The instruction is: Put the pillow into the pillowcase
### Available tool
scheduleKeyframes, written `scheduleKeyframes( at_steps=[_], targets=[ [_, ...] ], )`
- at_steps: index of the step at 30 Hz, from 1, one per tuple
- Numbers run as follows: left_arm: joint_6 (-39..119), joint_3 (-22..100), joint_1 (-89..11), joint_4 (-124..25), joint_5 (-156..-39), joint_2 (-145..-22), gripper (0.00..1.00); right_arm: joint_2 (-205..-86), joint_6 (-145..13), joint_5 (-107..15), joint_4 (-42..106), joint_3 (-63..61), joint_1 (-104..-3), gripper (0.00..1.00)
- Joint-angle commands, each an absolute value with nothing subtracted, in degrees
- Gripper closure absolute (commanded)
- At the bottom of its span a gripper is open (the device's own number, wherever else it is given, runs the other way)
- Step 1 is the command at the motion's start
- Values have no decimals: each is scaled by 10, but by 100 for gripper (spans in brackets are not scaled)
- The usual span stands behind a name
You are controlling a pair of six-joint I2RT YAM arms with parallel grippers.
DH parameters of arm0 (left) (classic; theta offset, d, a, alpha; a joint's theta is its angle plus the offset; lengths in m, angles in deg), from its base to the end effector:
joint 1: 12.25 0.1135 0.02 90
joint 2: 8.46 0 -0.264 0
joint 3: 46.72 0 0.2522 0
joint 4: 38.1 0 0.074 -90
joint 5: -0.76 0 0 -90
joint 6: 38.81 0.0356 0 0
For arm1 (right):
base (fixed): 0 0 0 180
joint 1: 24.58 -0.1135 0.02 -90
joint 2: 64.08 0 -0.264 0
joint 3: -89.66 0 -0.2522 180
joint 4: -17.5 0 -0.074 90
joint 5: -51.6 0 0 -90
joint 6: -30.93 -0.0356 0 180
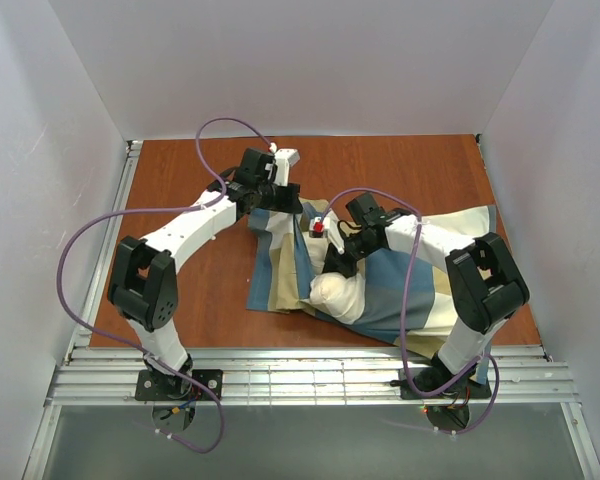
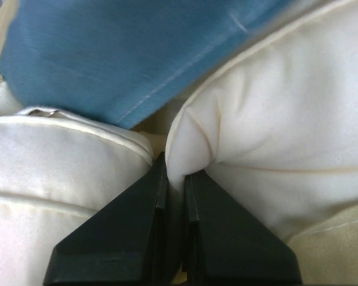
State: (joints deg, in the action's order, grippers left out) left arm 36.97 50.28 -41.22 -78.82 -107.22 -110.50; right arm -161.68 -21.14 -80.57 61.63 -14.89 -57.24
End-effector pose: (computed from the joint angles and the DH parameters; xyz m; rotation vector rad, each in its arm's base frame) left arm 0.3460 -0.2041 0.2723 0.4684 2.3977 -0.7233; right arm 0.2640 0.1976 0.1882 -1.6367 1.9558 0.9545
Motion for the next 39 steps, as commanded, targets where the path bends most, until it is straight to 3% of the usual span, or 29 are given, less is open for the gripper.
scheduleKeyframes(
  at_steps=[1, 8, 15, 23, 27, 28, 29, 30, 31, 32, 34, 39],
  targets=[
    [349, 488, -363, -643, -1066, -1005, 100, -1652, -264, -818, 779, -191, -584, 99],
    [333, 408, -372, -692, -1168, -944, 100, -1647, -365, -792, 700, -87, -479, 99],
    [330, 379, -414, -682, -1191, -949, 100, -1637, -393, -816, 702, -46, -514, 99],
    [280, 395, -462, -647, -1205, -1040, 100, -1644, -546, -684, 533, -43, -508, 99],
    [276, 391, -461, -624, -1230, -1061, 100, -1639, -558, -729, 527, -18, -498, 99],
    [286, 390, -461, -623, -1245, -1061, 93, -1635, -553, -746, 532, -18, -496, 99],
    [292, 390, -458, -622, -1252, -1054, 84, -1626, -535, -756, 561, -13, -497, 85],
    [301, 388, -455, -623, -1267, -1048, 75, -1623, -519, -783, 592, -8, -496, 80],
    [310, 387, -448, -628, -1276, -1039, 58, -1619, -495, -792, 623, 0, -495, 76],
    [338, 386, -444, -650, -1281, -1017, 52, -1605, -461, -790, 681, 7, -495, 64],
    [376, 376, -425, -675, -1300, -993, 38, -1573, -411, -782, 733, 11, -491, 51],
    [496, 409, -366, -822, -1297, -954, 33, -1529, -288, -697, 884, 52, -485, 49]
  ],
)
